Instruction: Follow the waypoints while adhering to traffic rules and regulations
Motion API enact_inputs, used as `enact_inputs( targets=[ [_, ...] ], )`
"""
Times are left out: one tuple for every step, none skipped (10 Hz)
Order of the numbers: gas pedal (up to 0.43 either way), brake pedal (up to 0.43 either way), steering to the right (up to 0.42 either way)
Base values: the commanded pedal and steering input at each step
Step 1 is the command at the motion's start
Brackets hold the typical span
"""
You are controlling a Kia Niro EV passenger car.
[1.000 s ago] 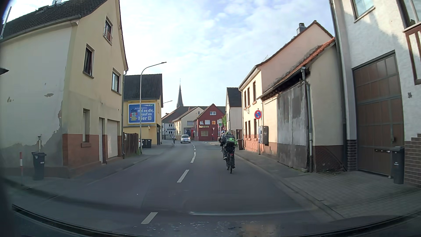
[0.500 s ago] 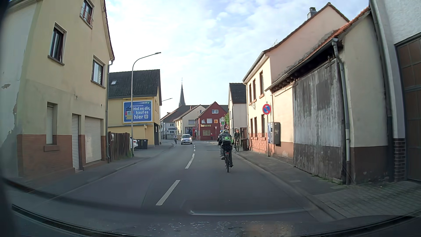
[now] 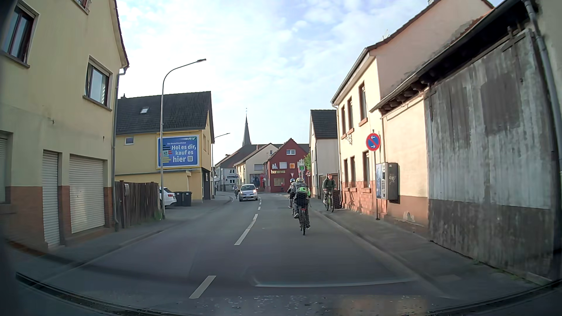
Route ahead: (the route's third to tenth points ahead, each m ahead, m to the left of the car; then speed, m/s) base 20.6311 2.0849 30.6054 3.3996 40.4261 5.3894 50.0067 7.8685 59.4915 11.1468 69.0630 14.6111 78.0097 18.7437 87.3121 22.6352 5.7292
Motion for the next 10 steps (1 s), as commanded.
enact_inputs(
  targets=[
    [0.098, 0.0, -0.021],
    [0.098, 0.0, -0.023],
    [0.098, 0.0, -0.024],
    [0.098, 0.0, -0.024],
    [0.098, 0.0, -0.025],
    [0.098, 0.0, -0.03],
    [0.098, 0.0, -0.037],
    [0.098, 0.0, -0.042],
    [0.098, 0.0, -0.042],
    [0.098, 0.0, -0.042]
  ],
)
